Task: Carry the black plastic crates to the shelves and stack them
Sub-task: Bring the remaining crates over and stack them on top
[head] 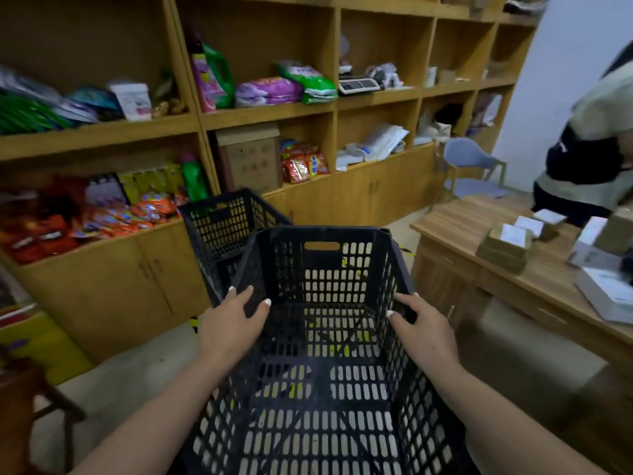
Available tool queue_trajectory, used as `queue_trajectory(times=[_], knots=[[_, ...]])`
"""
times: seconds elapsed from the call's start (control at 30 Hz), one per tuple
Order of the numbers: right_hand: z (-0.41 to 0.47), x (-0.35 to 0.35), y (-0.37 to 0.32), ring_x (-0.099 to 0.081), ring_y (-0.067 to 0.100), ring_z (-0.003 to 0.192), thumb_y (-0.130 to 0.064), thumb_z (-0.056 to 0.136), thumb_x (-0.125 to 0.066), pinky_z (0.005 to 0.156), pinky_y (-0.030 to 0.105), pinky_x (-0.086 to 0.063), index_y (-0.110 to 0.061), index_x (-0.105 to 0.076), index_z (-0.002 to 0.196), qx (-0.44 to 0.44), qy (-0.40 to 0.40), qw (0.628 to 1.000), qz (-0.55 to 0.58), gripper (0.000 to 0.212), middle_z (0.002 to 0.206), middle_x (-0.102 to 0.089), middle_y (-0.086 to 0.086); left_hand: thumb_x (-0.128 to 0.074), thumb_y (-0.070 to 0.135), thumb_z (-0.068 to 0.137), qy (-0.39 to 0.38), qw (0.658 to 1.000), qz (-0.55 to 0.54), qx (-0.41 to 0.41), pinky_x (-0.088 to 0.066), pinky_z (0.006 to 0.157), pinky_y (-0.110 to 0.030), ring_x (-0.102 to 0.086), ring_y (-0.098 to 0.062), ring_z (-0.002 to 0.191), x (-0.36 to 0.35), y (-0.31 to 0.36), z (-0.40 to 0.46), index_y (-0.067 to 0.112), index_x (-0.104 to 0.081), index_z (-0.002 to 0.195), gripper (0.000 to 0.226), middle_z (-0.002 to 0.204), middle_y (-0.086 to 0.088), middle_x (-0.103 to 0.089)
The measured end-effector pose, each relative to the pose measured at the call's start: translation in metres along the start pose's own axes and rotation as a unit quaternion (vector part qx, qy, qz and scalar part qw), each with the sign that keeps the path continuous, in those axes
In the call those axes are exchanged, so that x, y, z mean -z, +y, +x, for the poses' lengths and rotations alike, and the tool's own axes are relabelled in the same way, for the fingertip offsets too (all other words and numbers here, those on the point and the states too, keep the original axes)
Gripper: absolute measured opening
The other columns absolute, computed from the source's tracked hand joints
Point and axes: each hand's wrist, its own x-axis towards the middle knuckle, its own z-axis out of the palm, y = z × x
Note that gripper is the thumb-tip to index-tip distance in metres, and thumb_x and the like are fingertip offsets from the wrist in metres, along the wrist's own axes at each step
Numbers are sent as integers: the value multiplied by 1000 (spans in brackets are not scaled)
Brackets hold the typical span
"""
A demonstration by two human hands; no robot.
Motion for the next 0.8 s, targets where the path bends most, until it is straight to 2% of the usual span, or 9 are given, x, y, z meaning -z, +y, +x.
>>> queue_trajectory(times=[0.07,0.17,0.23,0.33,0.4,0.5,0.63,0.7,0.8], knots=[[20,7,-14,-53,19,124,-36,92,-60,98,35,-43,-32,-54,135,23,-7,1000,4,43,151,-40,-1,-42,60,90,24,1000,1,13,-53,85,-35,-64,-26,105,8,5,9,28,-43,142,61,154,-6,-31],[53,15,-36,-57,0,85,-34,93,-57,74,25,-46,-31,-51,137,53,-10,998,10,44,144,-50,-1,-42,61,89,58,998,3,21,-54,81,-36,-66,-27,96,22,13,30,30,-44,141,60,153,-6,-33],[75,17,-50,-53,-4,76,-30,94,-58,63,15,-42,-31,-44,142,66,-15,997,41,50,135,-56,-4,-40,65,87,70,997,16,33,-54,79,-36,-66,-28,95,31,15,48,30,-45,140,64,154,-4,-32],[103,11,-70,-56,12,117,-28,93,-60,87,28,-45,-32,-30,149,85,-21,992,87,64,144,-48,-6,-34,75,83,86,993,56,56,-54,72,-32,-67,-27,92,41,11,77,31,-50,136,71,155,-2,-30],[123,2,-85,-49,16,127,-28,92,-61,94,33,-44,-32,-29,149,92,-19,991,92,66,146,-46,-6,-32,78,80,97,992,56,60,-55,73,-33,-67,-27,91,45,5,97,31,-52,134,75,155,-2,-30],[156,-14,-110,-51,16,125,-29,91,-62,91,34,-44,-33,-34,147,99,-14,989,104,63,143,-50,-7,-31,80,79,106,991,46,60,-55,77,-34,-67,-28,93,57,-5,135,33,-49,136,76,154,-3,-31],[199,-34,-148,-58,14,104,-30,90,-63,84,36,-48,-34,-38,144,108,-19,990,87,60,134,-58,-4,-32,80,79,93,994,31,55,-56,74,-34,-67,-25,85,78,-15,189,34,-47,137,75,155,-3,-30],[221,-42,-167,-61,23,108,-31,90,-63,87,40,-50,-33,-42,142,110,-22,991,71,56,125,-62,-2,-32,79,79,94,994,30,45,-56,71,-33,-67,-22,80,89,-19,216,34,-46,138,76,155,-3,-29],[259,-55,-188,-59,23,114,-30,88,-65,89,37,-49,-30,-47,140,129,-25,988,80,54,134,-58,-3,-33,78,80,120,991,43,44,-54,76,-33,-66,-22,95,100,-23,256,32,-47,137,76,153,-3,-34]])
